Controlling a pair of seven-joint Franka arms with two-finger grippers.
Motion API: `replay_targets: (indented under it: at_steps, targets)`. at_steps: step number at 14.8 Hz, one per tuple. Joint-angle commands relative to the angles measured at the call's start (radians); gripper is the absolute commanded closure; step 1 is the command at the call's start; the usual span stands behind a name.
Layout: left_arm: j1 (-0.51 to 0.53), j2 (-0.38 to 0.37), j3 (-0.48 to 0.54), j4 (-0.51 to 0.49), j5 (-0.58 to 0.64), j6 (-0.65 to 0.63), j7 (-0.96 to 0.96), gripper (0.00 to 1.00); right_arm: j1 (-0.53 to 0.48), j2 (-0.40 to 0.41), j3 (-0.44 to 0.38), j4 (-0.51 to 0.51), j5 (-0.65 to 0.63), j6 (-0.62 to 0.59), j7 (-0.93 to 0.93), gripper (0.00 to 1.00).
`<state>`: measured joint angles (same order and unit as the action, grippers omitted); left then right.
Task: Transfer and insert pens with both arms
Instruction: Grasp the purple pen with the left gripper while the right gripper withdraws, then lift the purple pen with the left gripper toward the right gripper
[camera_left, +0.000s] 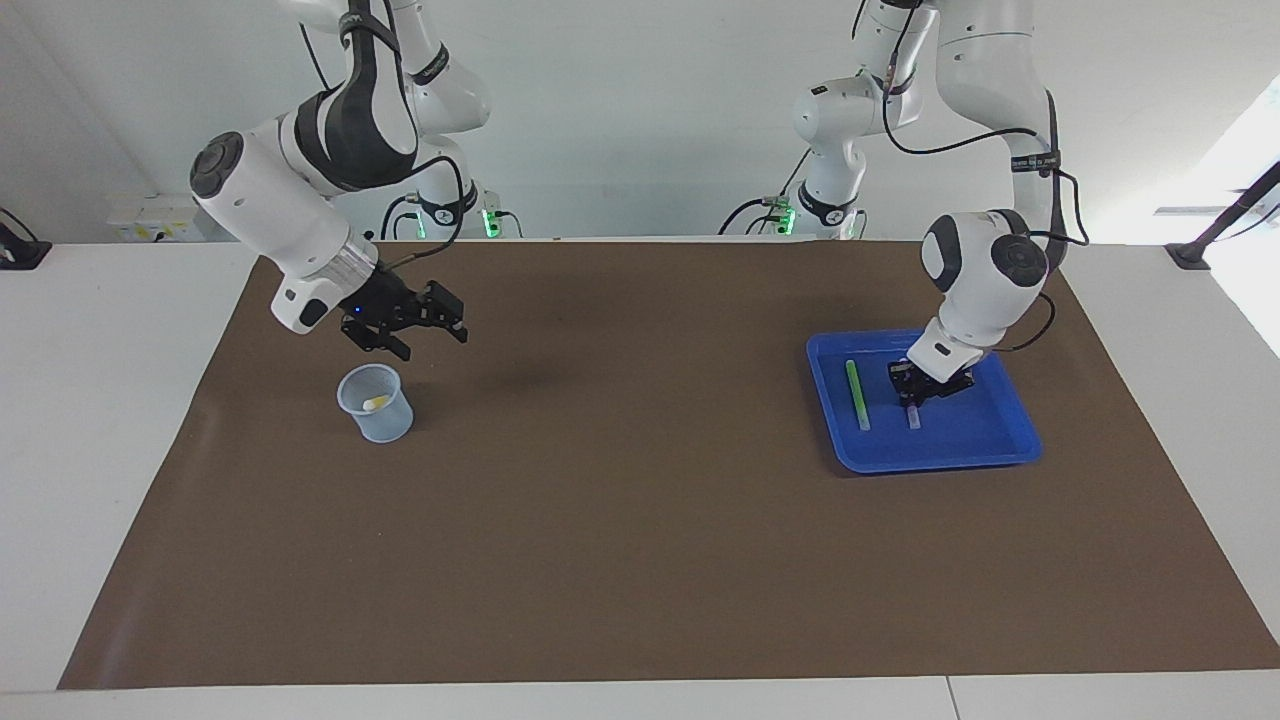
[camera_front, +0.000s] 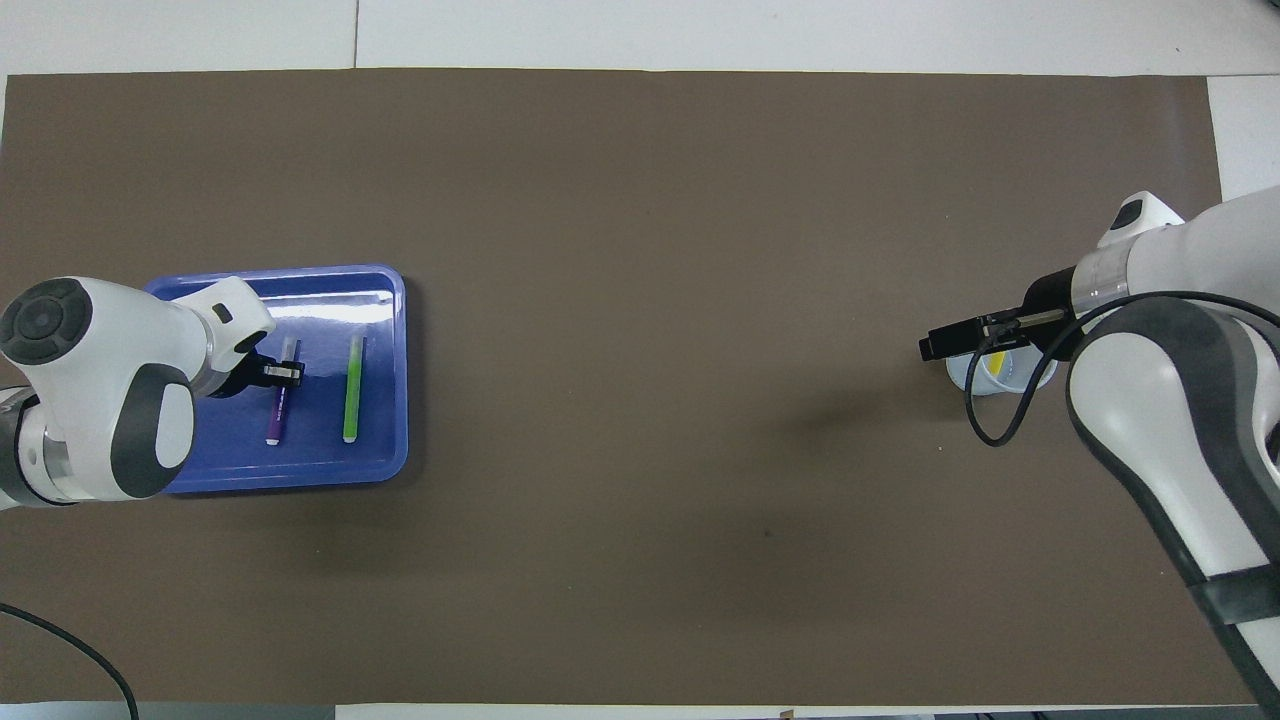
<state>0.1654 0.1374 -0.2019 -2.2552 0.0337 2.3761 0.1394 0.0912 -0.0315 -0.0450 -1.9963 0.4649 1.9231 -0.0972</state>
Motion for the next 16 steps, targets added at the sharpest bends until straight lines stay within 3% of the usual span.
replay_targets:
  at_steps: [1,5,9,12,16]
  targets:
    - [0.014,0.013,-0.002,0.054,0.018,-0.078,-0.006,1.00,0.036,-0.067,0.022,-0.007,0.063,-0.026,0.160,0.00]
    - [0.013,0.013,-0.004,0.231,-0.026,-0.340,-0.073,1.00,0.068,-0.077,0.022,-0.009,0.213,-0.049,0.208,0.00]
    - [-0.007,0.011,-0.008,0.420,-0.220,-0.592,-0.407,1.00,0.073,-0.091,0.022,-0.032,0.319,-0.050,0.209,0.00]
    - [-0.070,-0.008,-0.014,0.470,-0.351,-0.638,-0.755,1.00,0.074,-0.093,0.022,-0.032,0.382,-0.046,0.212,0.00]
    - [-0.173,-0.048,-0.037,0.468,-0.487,-0.611,-1.286,1.00,0.111,-0.093,0.024,-0.030,0.397,-0.035,0.220,0.00]
